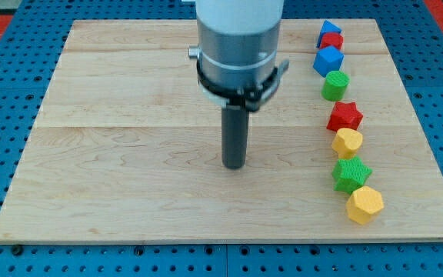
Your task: Adjust the hexagon at the bottom side of the green star
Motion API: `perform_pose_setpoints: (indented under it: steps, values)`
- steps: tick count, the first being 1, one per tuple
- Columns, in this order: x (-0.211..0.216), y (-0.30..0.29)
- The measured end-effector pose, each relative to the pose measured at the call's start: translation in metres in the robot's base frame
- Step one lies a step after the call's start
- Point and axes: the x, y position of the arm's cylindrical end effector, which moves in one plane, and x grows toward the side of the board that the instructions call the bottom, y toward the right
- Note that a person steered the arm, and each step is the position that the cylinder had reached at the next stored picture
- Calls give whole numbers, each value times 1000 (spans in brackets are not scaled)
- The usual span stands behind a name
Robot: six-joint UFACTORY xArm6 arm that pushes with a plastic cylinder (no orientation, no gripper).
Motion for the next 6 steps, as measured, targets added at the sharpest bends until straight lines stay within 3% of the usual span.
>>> perform_pose_setpoints:
  steps: [1, 2, 3, 6]
  values:
    - [75, 19]
    - [89, 100]
    - [90, 172]
    - [79, 182]
